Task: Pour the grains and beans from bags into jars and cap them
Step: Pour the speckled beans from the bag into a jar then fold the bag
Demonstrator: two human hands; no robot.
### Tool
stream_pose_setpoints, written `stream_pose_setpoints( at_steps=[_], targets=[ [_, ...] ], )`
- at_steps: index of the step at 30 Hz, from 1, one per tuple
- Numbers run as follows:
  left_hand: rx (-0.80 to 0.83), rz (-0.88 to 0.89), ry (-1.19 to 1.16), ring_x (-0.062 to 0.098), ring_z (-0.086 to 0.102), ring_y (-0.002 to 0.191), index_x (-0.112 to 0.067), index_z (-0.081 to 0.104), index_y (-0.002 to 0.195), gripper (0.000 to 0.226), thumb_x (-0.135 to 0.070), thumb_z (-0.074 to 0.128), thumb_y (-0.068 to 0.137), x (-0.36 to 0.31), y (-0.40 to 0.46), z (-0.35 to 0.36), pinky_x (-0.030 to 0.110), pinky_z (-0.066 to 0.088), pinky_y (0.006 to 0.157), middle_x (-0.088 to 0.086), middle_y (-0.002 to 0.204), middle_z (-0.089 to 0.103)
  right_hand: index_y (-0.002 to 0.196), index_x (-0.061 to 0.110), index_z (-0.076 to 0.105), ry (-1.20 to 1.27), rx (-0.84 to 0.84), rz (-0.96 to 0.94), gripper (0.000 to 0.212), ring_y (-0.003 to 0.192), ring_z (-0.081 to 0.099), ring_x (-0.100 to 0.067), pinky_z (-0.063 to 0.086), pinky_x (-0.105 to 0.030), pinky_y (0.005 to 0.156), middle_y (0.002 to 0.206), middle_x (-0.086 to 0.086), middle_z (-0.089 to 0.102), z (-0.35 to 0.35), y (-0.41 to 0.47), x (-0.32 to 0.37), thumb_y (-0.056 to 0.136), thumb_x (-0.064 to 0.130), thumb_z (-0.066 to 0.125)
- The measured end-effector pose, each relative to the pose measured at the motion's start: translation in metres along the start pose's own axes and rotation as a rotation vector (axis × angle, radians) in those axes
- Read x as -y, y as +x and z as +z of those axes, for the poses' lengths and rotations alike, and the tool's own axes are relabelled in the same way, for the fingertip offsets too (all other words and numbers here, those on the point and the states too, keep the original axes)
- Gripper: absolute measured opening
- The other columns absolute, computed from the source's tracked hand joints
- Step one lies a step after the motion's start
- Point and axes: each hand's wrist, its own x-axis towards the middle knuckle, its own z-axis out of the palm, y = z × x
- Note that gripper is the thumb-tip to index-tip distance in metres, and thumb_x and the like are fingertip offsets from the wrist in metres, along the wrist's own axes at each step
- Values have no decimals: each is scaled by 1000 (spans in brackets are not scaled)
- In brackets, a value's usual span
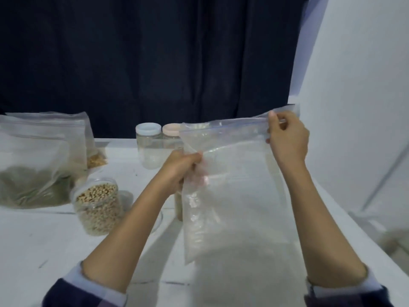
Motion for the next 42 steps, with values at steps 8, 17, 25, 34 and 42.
stream_pose_setpoints(
  at_steps=[8,17,25,34,42],
  targets=[
    [-234,85,842,31,67,83,-3,62,90,34,-28,41,100,91,-12,68,31,47,70,16,85,68,141,17,45,-321,322,134,40,111,56,-33,44,-36,84,117,-14,63,23,-56,-127,101,27,41],
    [-388,380,1286,28,65,55,-1,53,111,62,-36,82,69,135,-7,70,26,44,41,13,79,67,123,13,62,-583,621,-72,31,118,46,-30,41,-37,90,130,-9,53,17,-98,-182,98,24,48],
    [-359,541,1247,35,56,95,0,60,106,36,-24,71,82,125,-8,116,41,47,69,19,102,56,127,16,54,-831,674,15,34,122,39,-28,39,-40,91,130,-7,44,17,-116,-179,100,33,40],
    [71,289,1354,24,-7,147,-19,13,151,71,-61,22,95,188,2,128,49,-5,116,3,160,-2,135,9,48,-880,685,-124,43,134,35,-28,23,-46,109,145,-11,41,8,-107,-203,99,32,42],
    [156,187,1348,22,-12,147,-19,2,152,78,-67,20,92,187,7,132,48,-6,118,4,160,-9,148,12,27,-945,706,23,59,144,18,-25,11,-54,113,156,-4,24,0,-112,-224,101,46,20]
  ],
)
